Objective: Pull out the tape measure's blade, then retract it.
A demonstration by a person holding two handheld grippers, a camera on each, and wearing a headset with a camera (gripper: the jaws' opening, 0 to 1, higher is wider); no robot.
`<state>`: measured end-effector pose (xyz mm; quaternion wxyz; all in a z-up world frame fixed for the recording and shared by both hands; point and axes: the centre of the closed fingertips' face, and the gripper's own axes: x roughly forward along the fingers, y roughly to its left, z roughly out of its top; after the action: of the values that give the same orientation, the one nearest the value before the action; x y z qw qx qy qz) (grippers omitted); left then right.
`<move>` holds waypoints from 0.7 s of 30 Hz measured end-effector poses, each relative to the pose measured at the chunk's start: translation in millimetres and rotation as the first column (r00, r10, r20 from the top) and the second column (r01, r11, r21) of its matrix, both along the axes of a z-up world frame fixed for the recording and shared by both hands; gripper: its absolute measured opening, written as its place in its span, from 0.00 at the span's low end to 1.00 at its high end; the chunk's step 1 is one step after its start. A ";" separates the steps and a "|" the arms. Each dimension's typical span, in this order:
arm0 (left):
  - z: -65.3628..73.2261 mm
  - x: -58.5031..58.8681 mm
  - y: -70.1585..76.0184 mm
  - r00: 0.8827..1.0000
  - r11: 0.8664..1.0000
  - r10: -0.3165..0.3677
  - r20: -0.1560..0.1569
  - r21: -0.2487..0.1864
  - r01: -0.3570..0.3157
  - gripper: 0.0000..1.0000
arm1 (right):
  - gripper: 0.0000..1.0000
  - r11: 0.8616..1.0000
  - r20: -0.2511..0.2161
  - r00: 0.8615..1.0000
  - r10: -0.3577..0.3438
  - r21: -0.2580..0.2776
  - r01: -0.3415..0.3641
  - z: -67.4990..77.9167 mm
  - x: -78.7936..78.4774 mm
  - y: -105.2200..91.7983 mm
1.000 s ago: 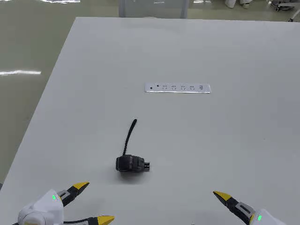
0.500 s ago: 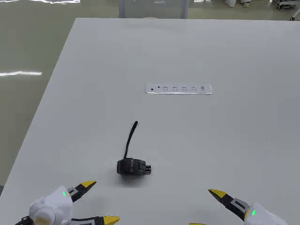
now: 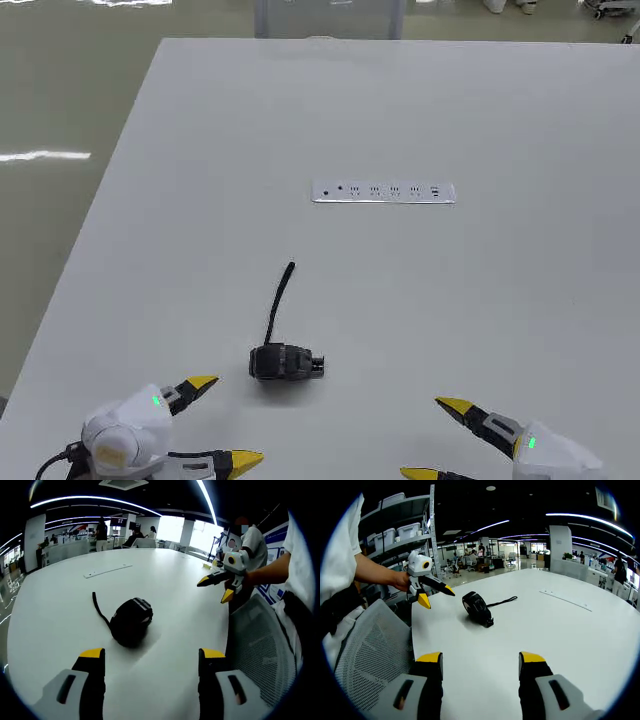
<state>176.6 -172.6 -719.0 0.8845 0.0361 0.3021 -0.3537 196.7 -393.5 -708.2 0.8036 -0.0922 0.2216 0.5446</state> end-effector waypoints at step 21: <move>0.6 25.7 -3.1 0.998 0.997 -0.064 0.019 0.042 0.063 0.73 | 0.61 0.998 0.002 0.999 0.054 -0.032 -0.054 -8.9 8.6 9.8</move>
<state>202.3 -175.7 -718.3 0.8749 0.0673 0.2992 -0.3748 205.2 -383.7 -717.1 0.7875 -0.1118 0.2263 0.5622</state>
